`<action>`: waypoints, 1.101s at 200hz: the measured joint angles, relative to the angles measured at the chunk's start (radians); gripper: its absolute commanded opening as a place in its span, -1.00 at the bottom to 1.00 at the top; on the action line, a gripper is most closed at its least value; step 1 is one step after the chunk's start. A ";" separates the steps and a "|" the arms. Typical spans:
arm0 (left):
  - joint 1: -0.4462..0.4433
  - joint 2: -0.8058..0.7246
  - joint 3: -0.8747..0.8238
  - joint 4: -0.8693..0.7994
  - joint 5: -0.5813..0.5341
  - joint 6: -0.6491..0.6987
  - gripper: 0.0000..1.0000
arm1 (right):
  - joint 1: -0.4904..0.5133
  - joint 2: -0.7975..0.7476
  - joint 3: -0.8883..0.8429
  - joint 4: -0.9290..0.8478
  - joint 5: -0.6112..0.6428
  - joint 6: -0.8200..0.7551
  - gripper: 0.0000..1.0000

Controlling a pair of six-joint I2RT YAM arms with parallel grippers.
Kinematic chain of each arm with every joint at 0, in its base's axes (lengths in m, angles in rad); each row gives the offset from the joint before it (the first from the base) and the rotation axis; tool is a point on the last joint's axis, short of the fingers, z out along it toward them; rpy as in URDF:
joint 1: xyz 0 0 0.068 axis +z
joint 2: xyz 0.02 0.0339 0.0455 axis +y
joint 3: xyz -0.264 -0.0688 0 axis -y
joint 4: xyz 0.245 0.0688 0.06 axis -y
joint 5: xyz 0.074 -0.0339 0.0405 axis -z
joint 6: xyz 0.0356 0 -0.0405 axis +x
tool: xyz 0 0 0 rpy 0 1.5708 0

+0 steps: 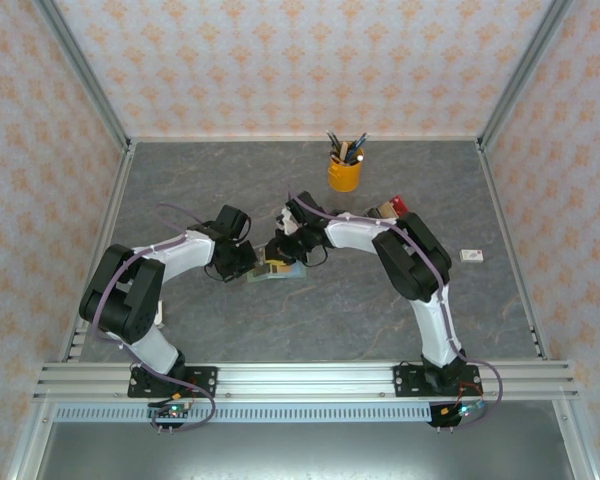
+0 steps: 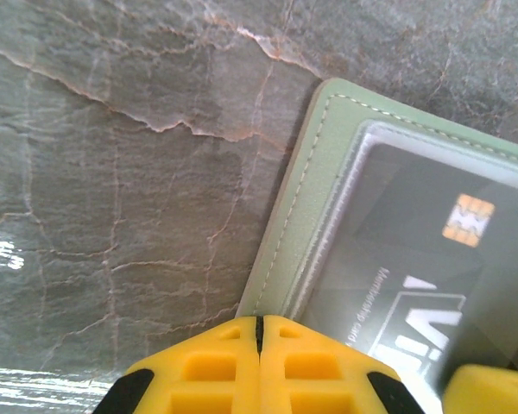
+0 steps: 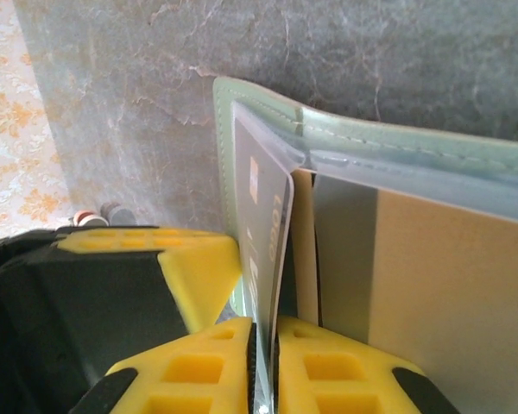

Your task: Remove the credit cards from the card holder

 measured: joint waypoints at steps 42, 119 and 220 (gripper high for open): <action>0.001 0.005 0.001 0.000 0.001 0.000 -0.96 | -0.014 -0.050 -0.071 0.093 -0.058 0.035 -0.71; 0.001 0.005 0.003 0.000 0.001 0.001 -0.96 | -0.026 -0.064 -0.096 0.095 -0.061 0.034 -0.74; 0.001 -0.085 -0.020 0.065 0.068 0.005 -0.84 | -0.035 -0.062 -0.092 0.034 -0.046 -0.008 -0.87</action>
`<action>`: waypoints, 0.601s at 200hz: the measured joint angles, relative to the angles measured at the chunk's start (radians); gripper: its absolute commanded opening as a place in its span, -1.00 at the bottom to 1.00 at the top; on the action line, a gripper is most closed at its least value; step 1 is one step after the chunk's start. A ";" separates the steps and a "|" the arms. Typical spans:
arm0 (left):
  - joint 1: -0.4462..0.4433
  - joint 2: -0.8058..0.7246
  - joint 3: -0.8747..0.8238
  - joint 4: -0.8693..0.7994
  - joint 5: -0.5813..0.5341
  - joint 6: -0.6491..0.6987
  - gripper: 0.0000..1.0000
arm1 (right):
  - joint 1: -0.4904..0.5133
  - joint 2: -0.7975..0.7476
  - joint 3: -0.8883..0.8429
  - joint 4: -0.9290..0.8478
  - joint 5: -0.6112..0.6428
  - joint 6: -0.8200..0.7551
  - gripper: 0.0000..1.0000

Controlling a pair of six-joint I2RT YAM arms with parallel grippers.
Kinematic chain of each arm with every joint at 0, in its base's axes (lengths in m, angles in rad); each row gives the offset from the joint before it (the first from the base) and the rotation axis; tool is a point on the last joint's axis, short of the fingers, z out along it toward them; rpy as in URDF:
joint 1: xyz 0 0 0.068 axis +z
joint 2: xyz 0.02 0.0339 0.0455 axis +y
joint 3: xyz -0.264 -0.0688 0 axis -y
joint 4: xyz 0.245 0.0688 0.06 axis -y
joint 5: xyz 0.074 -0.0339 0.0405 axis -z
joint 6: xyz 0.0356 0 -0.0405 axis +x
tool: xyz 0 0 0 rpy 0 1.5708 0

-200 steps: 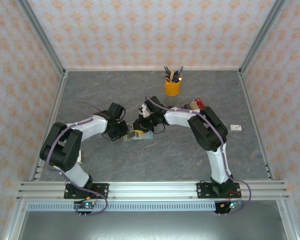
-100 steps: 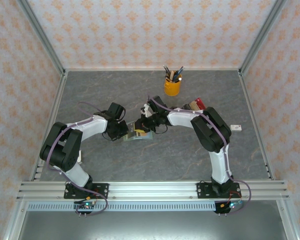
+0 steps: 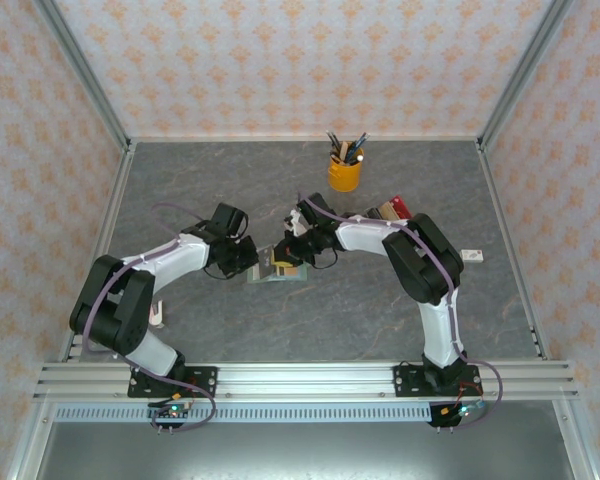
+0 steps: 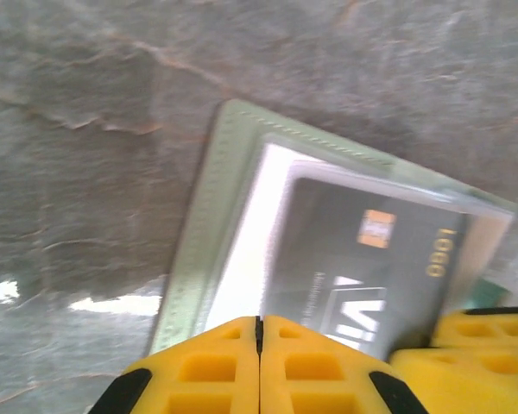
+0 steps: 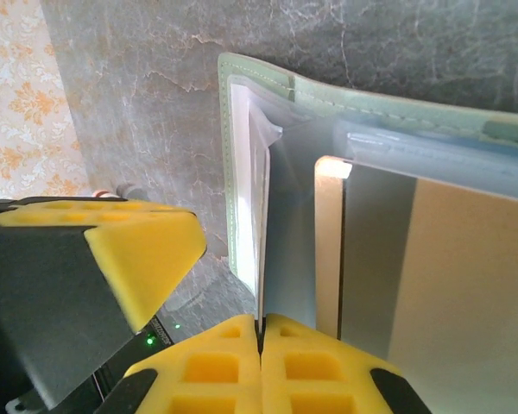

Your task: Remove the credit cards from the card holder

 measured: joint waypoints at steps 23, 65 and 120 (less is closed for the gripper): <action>0.000 0.013 0.000 0.030 0.024 0.000 -0.84 | 0.000 0.011 0.014 -0.003 0.000 0.000 -0.85; 0.000 0.098 0.007 0.056 0.046 0.000 -0.90 | 0.000 0.011 0.015 -0.007 0.000 0.001 -0.83; 0.000 0.105 0.014 0.055 0.031 0.003 -0.92 | -0.016 0.011 -0.027 0.060 -0.024 0.029 -0.86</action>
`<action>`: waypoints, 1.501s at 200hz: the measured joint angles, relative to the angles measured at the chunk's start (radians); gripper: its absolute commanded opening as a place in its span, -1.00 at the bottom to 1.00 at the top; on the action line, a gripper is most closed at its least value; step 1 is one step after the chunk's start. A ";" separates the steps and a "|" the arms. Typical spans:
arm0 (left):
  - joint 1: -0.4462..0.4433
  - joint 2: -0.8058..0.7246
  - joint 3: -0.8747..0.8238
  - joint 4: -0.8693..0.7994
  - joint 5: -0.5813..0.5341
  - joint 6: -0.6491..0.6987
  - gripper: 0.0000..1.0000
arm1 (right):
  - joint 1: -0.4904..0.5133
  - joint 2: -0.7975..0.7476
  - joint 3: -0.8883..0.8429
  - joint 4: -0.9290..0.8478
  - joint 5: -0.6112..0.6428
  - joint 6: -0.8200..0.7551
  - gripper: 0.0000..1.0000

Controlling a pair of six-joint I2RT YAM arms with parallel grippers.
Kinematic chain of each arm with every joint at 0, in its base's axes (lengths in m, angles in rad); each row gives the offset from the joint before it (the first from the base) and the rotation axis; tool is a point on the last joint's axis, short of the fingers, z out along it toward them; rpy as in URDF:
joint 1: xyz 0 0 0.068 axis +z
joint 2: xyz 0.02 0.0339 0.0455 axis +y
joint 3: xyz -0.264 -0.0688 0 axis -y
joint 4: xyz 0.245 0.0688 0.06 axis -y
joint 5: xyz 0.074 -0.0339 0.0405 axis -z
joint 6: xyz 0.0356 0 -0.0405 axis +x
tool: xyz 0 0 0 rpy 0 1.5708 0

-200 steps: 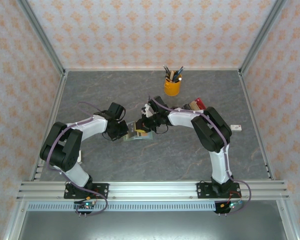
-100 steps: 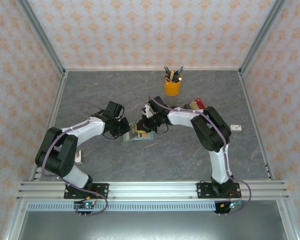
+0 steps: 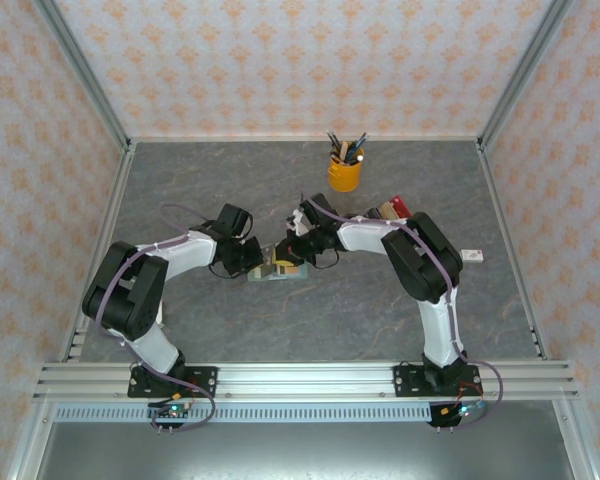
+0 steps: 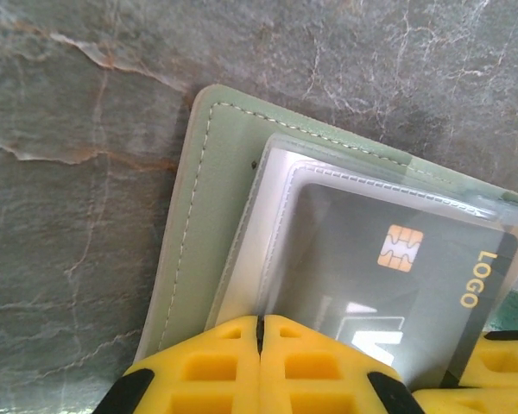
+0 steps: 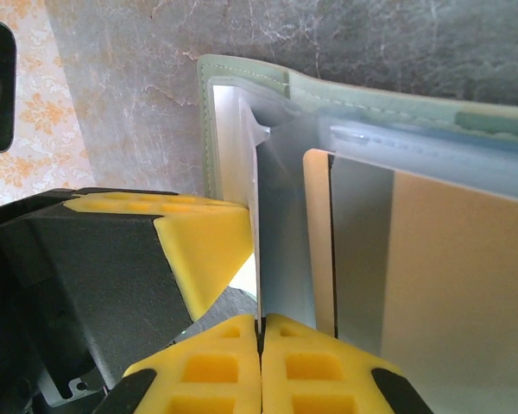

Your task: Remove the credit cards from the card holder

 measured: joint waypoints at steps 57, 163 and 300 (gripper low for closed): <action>0.000 0.006 0.000 0.000 0.003 0.000 -0.94 | -0.013 -0.027 -0.036 0.018 -0.011 0.003 -0.87; 0.000 0.012 0.018 -0.019 0.000 0.016 -0.83 | -0.079 -0.219 -0.088 -0.169 0.048 -0.159 -1.00; 0.000 -0.118 0.143 -0.252 -0.122 0.072 0.45 | -0.403 -0.433 0.026 -0.599 0.757 -0.684 -1.00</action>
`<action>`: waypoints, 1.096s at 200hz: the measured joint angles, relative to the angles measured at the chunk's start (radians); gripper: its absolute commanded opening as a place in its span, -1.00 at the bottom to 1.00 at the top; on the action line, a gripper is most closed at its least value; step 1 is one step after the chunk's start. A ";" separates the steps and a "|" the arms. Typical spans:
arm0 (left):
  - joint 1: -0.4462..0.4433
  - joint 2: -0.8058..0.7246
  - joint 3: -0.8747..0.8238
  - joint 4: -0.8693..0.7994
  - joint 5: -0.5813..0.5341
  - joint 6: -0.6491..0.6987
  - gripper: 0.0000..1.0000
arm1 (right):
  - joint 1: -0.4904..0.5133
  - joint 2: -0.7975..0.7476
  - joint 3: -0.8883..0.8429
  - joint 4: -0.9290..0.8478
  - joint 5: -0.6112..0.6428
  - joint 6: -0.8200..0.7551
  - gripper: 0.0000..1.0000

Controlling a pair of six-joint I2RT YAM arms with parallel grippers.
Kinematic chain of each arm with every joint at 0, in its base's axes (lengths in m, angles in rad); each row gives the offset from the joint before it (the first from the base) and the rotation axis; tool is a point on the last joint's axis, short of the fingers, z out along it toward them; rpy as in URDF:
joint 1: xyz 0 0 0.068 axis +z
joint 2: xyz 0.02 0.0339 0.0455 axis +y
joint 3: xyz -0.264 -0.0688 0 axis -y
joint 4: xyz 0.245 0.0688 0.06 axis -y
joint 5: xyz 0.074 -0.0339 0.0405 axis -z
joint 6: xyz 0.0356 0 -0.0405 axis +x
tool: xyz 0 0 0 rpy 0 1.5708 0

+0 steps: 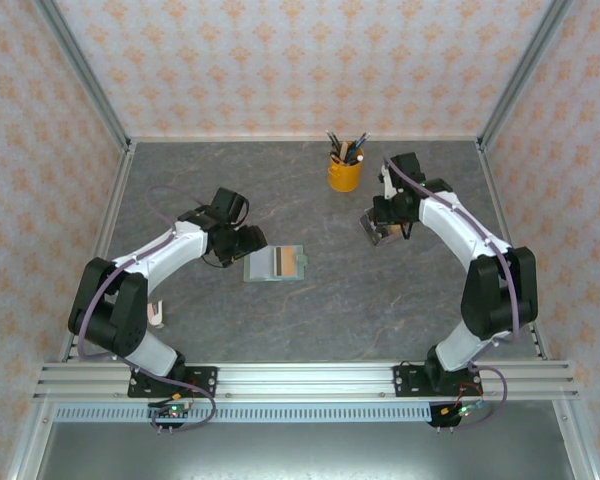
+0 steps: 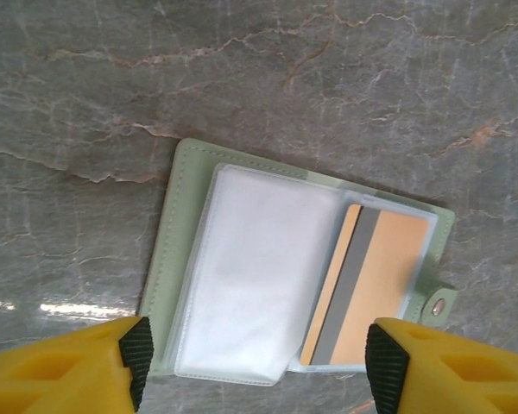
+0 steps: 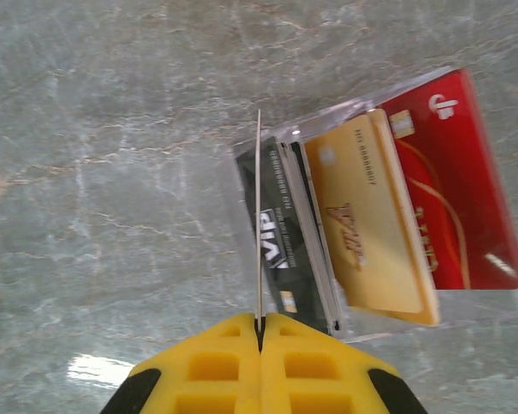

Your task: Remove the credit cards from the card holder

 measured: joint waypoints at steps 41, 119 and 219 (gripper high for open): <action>0.001 0.000 0.000 -0.014 -0.008 0.000 0.59 | -0.022 0.064 0.041 -0.027 0.038 -0.082 -1.00; 0.001 0.000 0.000 -0.018 -0.008 0.000 0.67 | -0.030 0.085 0.041 -0.081 -0.049 -0.190 -1.00; 0.001 -0.017 -0.013 -0.013 0.029 0.000 0.66 | -0.035 0.114 0.062 -0.133 -0.094 -0.164 -0.27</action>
